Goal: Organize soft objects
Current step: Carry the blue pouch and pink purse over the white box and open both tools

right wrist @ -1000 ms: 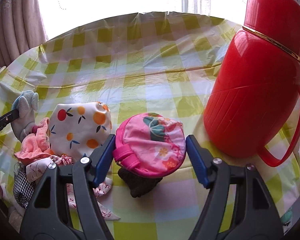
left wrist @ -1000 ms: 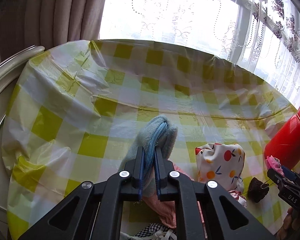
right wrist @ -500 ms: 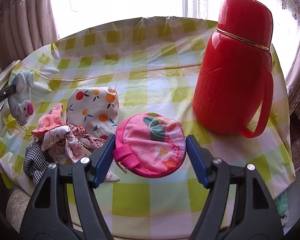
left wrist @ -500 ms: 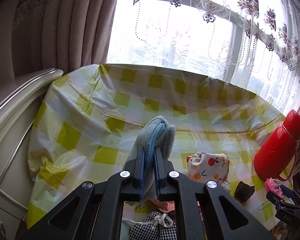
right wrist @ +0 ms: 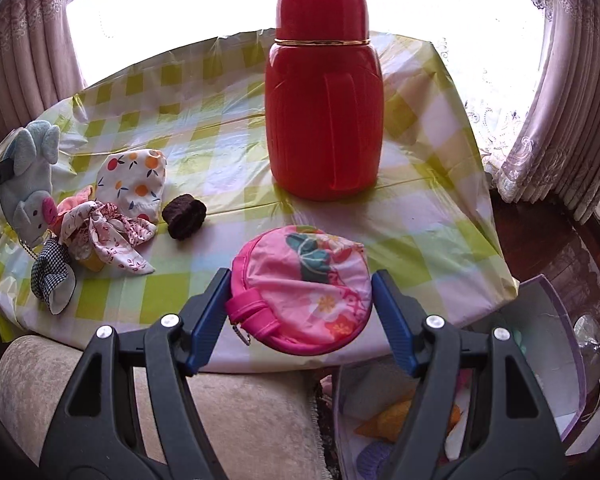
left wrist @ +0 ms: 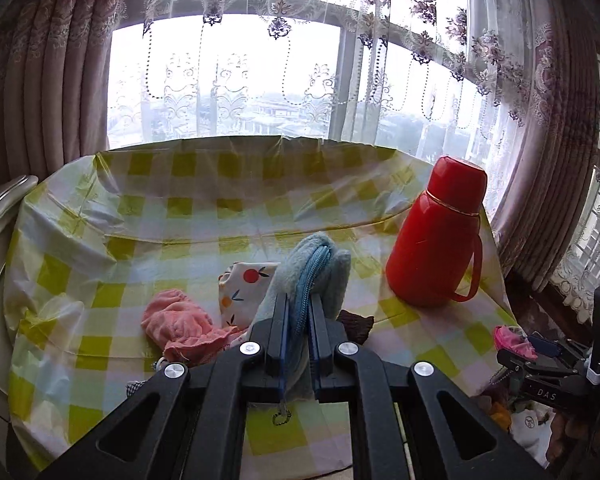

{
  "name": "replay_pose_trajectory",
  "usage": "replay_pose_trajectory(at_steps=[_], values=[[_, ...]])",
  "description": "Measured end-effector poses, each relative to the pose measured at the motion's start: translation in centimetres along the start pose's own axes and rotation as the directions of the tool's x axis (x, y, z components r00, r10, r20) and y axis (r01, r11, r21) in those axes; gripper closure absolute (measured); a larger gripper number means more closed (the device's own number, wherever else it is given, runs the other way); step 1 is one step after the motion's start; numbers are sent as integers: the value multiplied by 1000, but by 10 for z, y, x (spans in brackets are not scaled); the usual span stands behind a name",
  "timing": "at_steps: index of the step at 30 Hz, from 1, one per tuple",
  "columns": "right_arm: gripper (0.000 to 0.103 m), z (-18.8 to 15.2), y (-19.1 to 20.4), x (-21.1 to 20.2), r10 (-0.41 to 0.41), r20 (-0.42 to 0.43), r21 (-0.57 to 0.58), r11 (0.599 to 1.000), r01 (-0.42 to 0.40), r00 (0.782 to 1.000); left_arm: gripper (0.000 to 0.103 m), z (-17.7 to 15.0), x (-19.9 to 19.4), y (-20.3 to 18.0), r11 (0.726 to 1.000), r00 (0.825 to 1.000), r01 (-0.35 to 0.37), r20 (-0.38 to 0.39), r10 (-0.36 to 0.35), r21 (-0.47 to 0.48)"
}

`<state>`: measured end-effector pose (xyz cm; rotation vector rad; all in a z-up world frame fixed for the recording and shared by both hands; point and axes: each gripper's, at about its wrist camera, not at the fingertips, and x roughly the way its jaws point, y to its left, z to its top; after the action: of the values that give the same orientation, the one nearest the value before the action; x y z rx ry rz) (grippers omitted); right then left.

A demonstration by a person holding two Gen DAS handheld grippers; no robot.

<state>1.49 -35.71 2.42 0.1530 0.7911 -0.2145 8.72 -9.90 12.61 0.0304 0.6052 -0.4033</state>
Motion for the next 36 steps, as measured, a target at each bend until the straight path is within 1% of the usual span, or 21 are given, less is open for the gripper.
replay_pose_trajectory(at_steps=[3,7,11,14,17,23,24,25,26,27,28,29,30,32,34,36], values=[[30,-8,-33,-14,-52,4,26,998,52,999,94,-5,-4,-41,996,998,65,-16,-64,61],[30,-22,-80,-31,-122,-5,67,990,122,993,94,-13,-8,-94,978,987,160,-45,-155,136],[30,-35,-125,-45,-194,-19,114,974,195,981,94,-27,-10,-146,945,967,252,-93,-238,206],[30,-47,-154,-53,-236,-36,150,959,239,971,94,-39,-12,-181,914,950,307,-132,-282,263],[30,-62,-180,-60,-268,-58,191,943,274,962,94,-51,-13,-212,879,927,370,-182,-327,302],[30,-86,-215,-68,-305,-104,242,915,322,947,93,-74,-9,-260,816,896,437,-267,-355,379],[30,-88,-219,-70,-311,-108,248,911,329,944,91,-77,-9,-265,806,887,452,-287,-361,382],[30,-91,-223,-71,-315,-113,254,908,334,942,91,-80,-7,-269,794,870,481,-315,-379,373],[30,-92,-226,-72,-317,-118,261,904,338,941,86,-83,-4,-272,781,845,516,-354,-400,351],[29,-94,-230,-72,-319,-124,268,901,342,939,77,-84,0,-272,779,829,536,-381,-410,327],[29,-96,-234,-72,-319,-133,271,899,344,939,72,-85,3,-272,786,829,531,-387,-404,317],[29,-97,-236,-72,-317,-142,271,899,345,938,63,-85,5,-271,795,837,517,-384,-390,319],[28,-99,-238,-72,-318,-146,275,897,347,937,59,-84,5,-269,801,842,508,-380,-384,316],[28,-103,-242,-72,-321,-155,286,891,353,934,59,-80,7,-262,813,843,502,-377,-383,296],[27,-105,-245,-71,-317,-165,294,888,354,934,58,-78,8,-256,824,851,487,-367,-375,288],[25,-105,-246,-69,-315,-169,301,886,353,934,57,-76,11,-250,833,855,478,-363,-370,278]])
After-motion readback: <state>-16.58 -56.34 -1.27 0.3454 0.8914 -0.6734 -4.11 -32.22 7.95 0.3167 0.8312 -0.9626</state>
